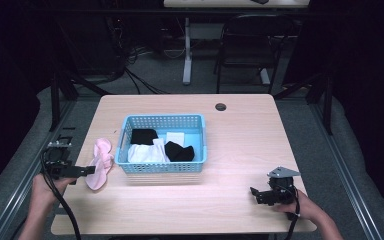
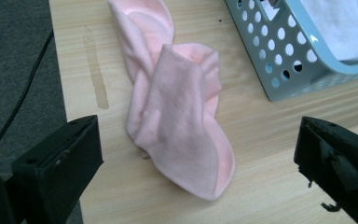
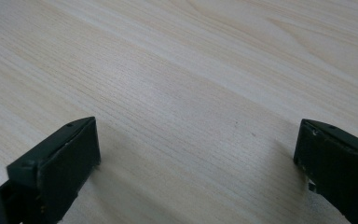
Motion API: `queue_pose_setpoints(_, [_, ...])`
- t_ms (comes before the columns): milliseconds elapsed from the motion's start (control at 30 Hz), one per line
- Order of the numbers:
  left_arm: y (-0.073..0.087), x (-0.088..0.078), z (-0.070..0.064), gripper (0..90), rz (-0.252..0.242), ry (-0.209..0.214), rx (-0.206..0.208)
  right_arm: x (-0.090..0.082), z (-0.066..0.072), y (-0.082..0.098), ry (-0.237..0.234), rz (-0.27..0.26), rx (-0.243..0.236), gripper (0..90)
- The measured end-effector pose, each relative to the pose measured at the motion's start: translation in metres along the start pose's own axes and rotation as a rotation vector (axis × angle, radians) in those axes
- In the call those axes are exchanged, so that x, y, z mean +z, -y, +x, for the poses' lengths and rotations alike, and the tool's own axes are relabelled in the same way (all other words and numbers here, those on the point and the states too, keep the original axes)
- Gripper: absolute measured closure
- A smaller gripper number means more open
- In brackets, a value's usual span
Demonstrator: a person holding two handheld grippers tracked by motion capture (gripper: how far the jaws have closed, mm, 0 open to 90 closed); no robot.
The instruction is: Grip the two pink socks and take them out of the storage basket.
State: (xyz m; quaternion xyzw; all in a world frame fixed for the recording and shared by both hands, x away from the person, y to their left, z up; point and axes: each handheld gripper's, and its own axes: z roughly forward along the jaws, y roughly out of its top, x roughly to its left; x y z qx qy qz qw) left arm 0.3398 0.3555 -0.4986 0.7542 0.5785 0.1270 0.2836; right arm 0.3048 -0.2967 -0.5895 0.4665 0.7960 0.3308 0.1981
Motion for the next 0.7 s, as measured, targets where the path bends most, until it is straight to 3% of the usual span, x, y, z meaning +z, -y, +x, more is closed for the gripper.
queue_pose_setpoints(233, [0.021, 0.007, -0.007, 0.0, -0.03, -0.019, -0.003, 0.0, 0.0, 0.0, -0.006, -0.001, 0.003, 0.0])
queue_pose_setpoints(400, [0.028, 0.018, -0.009, 0.0, -0.03, -0.027, 0.006, 0.0, 0.0, 0.0, -0.003, -0.003, 0.005, 0.0])
queue_pose_setpoints(700, [0.039, 0.03, -0.009, 0.0, -0.019, -0.001, 0.04, 0.0, -0.001, 0.0, -0.007, -0.002, 0.004, 0.0])
